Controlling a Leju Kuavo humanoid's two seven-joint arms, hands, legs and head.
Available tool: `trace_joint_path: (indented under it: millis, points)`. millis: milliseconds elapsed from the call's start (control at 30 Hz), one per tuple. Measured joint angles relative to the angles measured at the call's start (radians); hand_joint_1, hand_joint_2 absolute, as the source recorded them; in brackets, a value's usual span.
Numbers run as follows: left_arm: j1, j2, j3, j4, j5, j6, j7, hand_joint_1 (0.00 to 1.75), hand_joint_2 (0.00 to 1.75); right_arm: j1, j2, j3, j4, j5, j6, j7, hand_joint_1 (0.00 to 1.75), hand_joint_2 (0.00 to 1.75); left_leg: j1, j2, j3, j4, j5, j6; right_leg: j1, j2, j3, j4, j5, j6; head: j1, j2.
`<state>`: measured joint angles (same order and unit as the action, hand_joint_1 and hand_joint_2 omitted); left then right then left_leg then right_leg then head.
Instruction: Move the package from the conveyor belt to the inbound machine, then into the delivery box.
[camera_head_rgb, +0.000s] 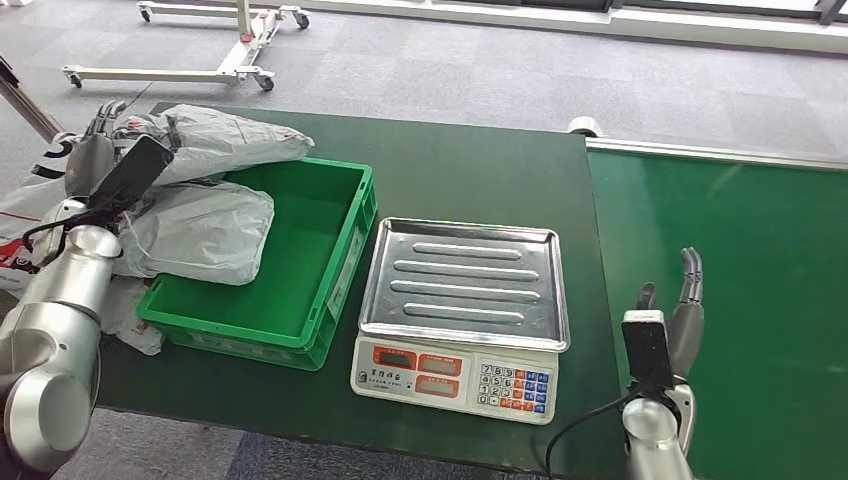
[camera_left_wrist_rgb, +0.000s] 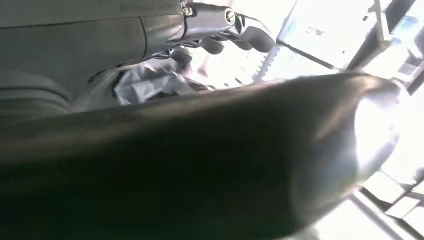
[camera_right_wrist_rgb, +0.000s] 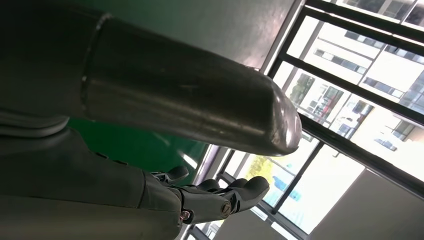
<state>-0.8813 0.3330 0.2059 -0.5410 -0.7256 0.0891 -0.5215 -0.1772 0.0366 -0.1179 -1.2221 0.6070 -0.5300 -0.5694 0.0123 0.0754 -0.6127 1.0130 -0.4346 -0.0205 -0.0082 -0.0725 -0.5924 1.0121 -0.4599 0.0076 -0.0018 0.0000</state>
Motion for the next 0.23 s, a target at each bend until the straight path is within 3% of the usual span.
trace_joint_path:
  millis: [100,233]
  points:
    - [0.035,-0.036,0.040,-0.111,0.203,-0.137,-0.034,0.00,0.00,0.001,0.000,-0.010,0.000,-0.003,-0.002,-0.002,0.00,0.00,0.000,0.000,0.000,0.000,0.000,0.000,0.000,0.000,0.000,0.000,0.000,0.000,0.000,0.000]
    - [0.068,-0.072,0.056,-0.262,0.442,-0.252,-0.009,0.00,0.00,0.001,0.000,-0.017,0.000,-0.010,-0.006,-0.002,0.00,0.00,0.000,0.000,0.000,0.000,0.000,0.000,0.000,0.000,0.000,0.000,0.000,0.000,0.000,0.000]
